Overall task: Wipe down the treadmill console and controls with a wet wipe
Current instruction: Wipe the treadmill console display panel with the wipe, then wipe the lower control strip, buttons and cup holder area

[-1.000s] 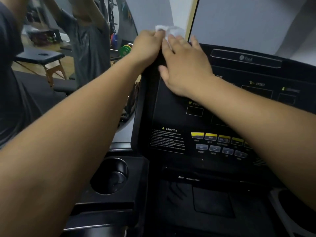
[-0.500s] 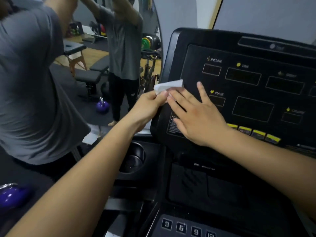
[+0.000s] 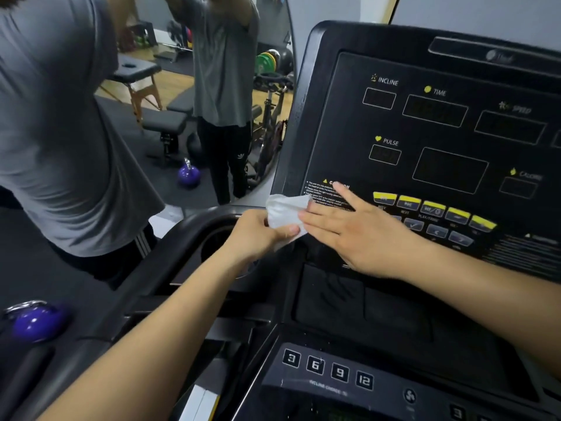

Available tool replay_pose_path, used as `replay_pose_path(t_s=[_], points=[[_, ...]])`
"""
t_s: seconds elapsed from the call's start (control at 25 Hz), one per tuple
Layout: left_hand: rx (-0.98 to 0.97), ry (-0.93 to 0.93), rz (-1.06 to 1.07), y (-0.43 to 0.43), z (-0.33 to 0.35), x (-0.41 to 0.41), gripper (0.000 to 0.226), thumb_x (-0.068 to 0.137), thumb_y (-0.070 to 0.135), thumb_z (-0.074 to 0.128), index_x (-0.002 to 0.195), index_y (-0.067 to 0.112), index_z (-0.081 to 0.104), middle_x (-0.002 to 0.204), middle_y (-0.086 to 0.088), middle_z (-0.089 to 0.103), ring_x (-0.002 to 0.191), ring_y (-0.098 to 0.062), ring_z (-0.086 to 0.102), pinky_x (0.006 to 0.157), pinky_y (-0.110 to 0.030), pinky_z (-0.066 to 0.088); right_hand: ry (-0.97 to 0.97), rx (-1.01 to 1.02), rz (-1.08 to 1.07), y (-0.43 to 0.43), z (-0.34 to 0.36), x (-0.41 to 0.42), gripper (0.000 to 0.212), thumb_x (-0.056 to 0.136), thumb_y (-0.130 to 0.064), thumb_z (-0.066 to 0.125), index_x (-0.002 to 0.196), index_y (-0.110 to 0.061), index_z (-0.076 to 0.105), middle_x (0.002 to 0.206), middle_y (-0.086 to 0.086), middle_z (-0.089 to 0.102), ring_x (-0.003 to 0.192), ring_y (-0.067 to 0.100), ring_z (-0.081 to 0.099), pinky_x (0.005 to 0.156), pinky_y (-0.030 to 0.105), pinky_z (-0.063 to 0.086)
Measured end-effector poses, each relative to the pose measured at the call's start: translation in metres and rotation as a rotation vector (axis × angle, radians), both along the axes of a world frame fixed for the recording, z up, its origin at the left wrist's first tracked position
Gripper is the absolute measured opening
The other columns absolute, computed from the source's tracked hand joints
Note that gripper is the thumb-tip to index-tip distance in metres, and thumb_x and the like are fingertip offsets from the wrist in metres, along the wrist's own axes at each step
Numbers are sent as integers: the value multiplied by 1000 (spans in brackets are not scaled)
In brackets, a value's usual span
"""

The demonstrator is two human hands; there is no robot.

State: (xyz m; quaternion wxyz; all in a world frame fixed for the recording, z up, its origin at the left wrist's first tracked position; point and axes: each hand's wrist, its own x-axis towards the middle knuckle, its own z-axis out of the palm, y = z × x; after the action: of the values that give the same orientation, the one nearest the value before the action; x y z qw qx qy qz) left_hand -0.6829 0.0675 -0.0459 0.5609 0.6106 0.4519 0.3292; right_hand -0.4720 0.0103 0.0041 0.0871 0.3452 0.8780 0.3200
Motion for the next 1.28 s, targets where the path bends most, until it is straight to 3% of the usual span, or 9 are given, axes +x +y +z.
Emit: replay_pose_path(t_s=[0.2, 0.32, 0.52, 0.64, 0.76, 0.84, 1.0, 1.16, 1.28], points=[[48, -111, 84, 22, 26, 7, 21, 67, 5, 84, 77, 7, 65, 79, -6, 72, 72, -17, 68, 72, -33, 54, -11, 65, -54, 11, 21, -5, 55, 81, -22, 56, 135, -10, 58, 141, 3, 56, 136, 20, 47, 113, 67, 20], [51, -81, 13, 30, 41, 6, 42, 68, 16, 82, 99, -7, 64, 101, -24, 71, 92, -31, 71, 88, -46, 55, -47, 93, -115, 19, 36, -11, 53, 86, -26, 52, 137, -12, 57, 143, 2, 55, 139, 17, 43, 114, 66, 18], [89, -214, -4, 22, 37, 9, 2, 89, 6, 68, 90, 7, 66, 73, 3, 71, 67, -5, 66, 63, -20, 52, -11, 144, -122, 14, 29, -19, 53, 85, -24, 46, 134, -6, 58, 140, 7, 57, 138, 23, 44, 115, 62, 19], [193, 63, -4, 7, 25, 1, 12, 89, 16, 71, 81, 18, 62, 61, 14, 63, 55, 5, 56, 53, -10, 41, -43, 47, -174, 4, 15, -20, 54, 89, -26, 51, 140, -10, 52, 147, 4, 50, 144, 22, 34, 118, 61, 13], [221, 387, 87, 0, 21, -2, 19, 85, 31, 74, 80, 17, 62, 72, 4, 64, 63, -9, 57, 53, -22, 38, -89, -36, -254, -5, 16, -26, 56, 94, -28, 42, 147, -13, 43, 155, 2, 39, 149, 21, 21, 119, 59, 4], [259, 496, 125, -9, 23, -6, 27, 83, 35, 74, 73, 12, 61, 68, -1, 63, 61, -14, 56, 52, -27, 38, -32, 24, -239, -9, 22, -25, 54, 90, -26, 41, 140, -7, 52, 149, 6, 48, 146, 24, 30, 118, 60, 11], [142, 220, 118, -33, 24, -14, 18, 84, 27, 73, 68, 18, 70, 65, 3, 68, 62, -14, 61, 61, -29, 48, 557, 110, -294, -32, 31, -13, 40, 84, -16, 56, 122, -5, 66, 128, 7, 65, 128, 27, 54, 115, 54, 29], [263, 292, 120, -60, 20, -6, 31, 75, 47, 69, 72, 16, 73, 81, 9, 66, 78, -18, 64, 72, -34, 49, 1337, -254, -623, -90, 13, -29, 37, 88, -20, 66, 125, -21, 63, 111, -8, 68, 98, 4, 65, 93, 31, 52], [276, 214, 39, -76, 21, 7, 33, 71, 51, 63, 64, 20, 72, 79, 20, 59, 81, -11, 60, 72, -31, 46, 1695, -659, -889, -111, -16, -41, 48, 85, -27, 73, 131, -21, 58, 109, -8, 70, 95, 1, 68, 92, 30, 55]])
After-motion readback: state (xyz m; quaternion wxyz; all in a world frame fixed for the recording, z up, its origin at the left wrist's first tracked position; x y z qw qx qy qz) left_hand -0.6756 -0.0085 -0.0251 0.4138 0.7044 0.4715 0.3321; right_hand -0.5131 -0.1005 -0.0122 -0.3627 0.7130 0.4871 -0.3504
